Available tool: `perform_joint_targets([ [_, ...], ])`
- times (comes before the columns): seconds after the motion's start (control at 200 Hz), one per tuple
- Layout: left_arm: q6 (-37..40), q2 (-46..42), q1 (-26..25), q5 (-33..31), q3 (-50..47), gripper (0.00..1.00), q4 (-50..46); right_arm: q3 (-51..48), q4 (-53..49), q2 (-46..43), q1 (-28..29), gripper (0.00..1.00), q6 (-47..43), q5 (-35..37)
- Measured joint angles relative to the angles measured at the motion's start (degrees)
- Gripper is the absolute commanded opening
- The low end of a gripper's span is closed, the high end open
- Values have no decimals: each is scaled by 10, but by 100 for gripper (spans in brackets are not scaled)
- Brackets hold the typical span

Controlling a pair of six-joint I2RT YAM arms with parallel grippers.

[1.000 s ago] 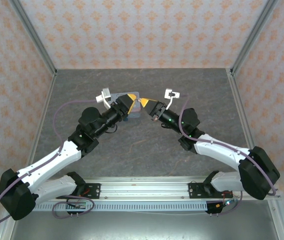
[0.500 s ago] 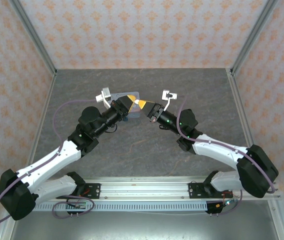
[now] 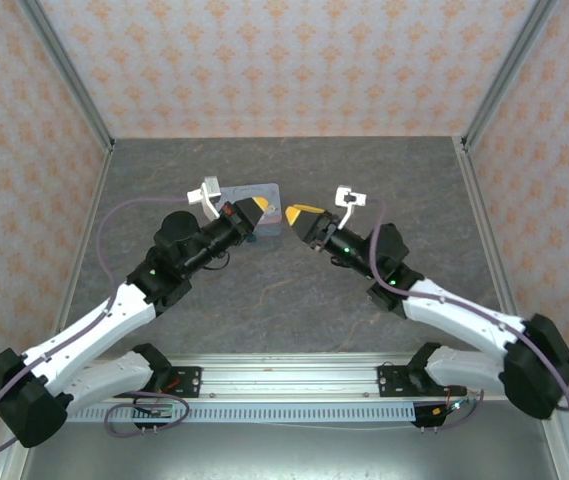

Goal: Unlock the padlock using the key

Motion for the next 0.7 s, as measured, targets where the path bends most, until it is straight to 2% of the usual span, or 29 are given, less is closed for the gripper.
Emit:
perform_joint_targets([
  [0.145, 76, -6, 0, 19, 49, 0, -79, -1, -90, -79, -21, 64, -46, -3],
  [0.27, 147, -6, 1, 54, 90, 0, -138, 0, -141, -99, -57, 69, -52, -48],
  [0.475, 253, 5, 5, 125, 146, 0, -215, 20, -202, -87, -70, 70, -54, -144],
  [0.701, 324, 16, 5, 173, 170, 0, -259, 61, -199, -59, -67, 69, -47, -229],
])
